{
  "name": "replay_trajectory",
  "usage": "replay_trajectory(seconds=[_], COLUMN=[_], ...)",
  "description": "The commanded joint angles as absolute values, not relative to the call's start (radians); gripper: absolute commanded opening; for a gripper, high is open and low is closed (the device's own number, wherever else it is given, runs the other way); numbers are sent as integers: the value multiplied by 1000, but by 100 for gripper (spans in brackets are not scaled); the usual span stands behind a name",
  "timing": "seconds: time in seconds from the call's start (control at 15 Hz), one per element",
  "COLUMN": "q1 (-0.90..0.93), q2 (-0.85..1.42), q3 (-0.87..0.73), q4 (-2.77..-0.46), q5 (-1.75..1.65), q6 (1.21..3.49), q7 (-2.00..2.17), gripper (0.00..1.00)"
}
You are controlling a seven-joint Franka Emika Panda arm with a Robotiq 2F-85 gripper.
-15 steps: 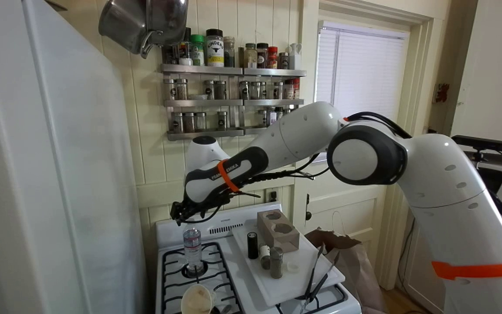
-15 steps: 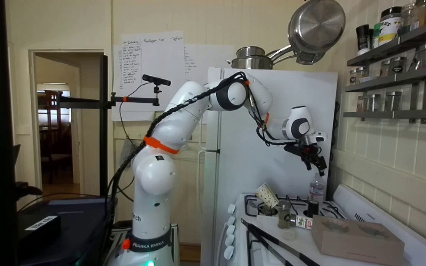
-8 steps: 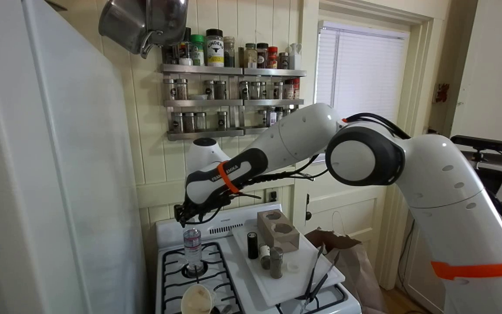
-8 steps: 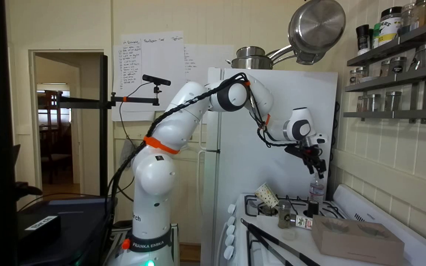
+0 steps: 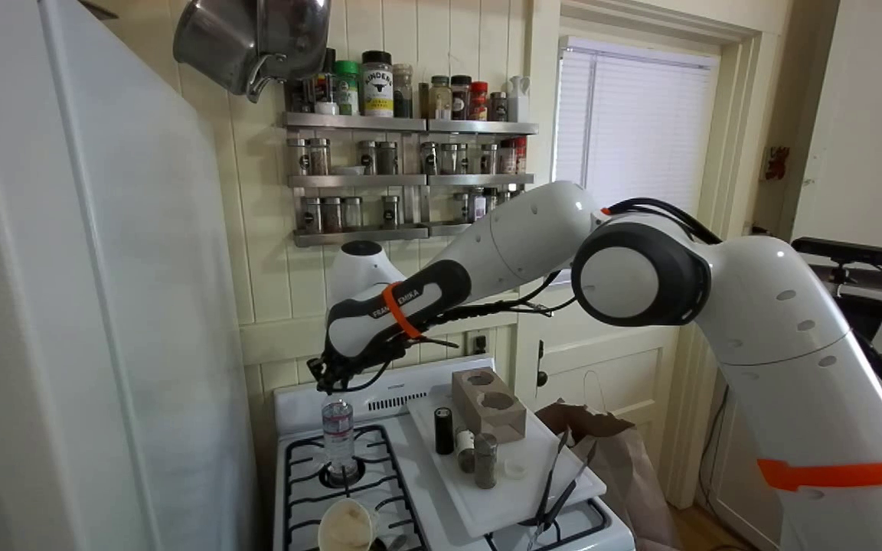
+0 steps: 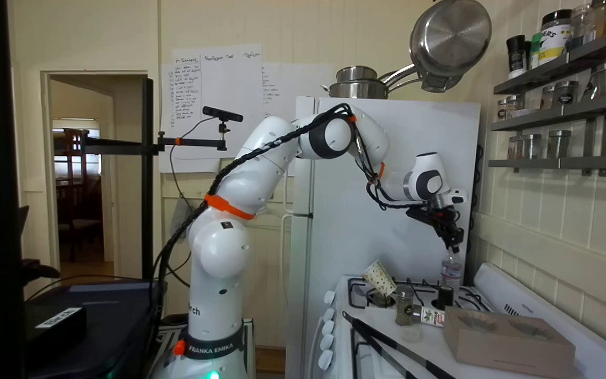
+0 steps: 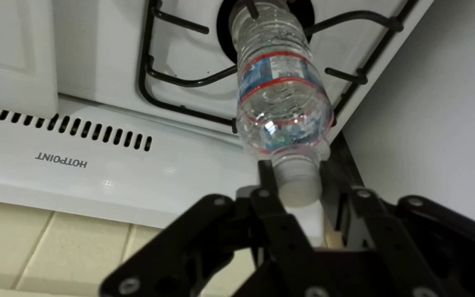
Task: Put the water bottle on the white tray then move the brown box to the left side of the stovetop.
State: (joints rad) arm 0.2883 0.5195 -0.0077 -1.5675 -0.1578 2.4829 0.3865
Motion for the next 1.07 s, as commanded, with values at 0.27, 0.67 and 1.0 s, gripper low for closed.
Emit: replay_trajectory(seconds=[0.27, 0.67, 1.0], q1=[294, 263, 187], q2=[423, 146, -122], q3=[-15, -37, -2], q4=[-1642, -1843, -2057], q5=[-180, -213, -189], q6=[2529, 2621, 2612], q7=[389, 410, 460], gripper=[8, 8, 8])
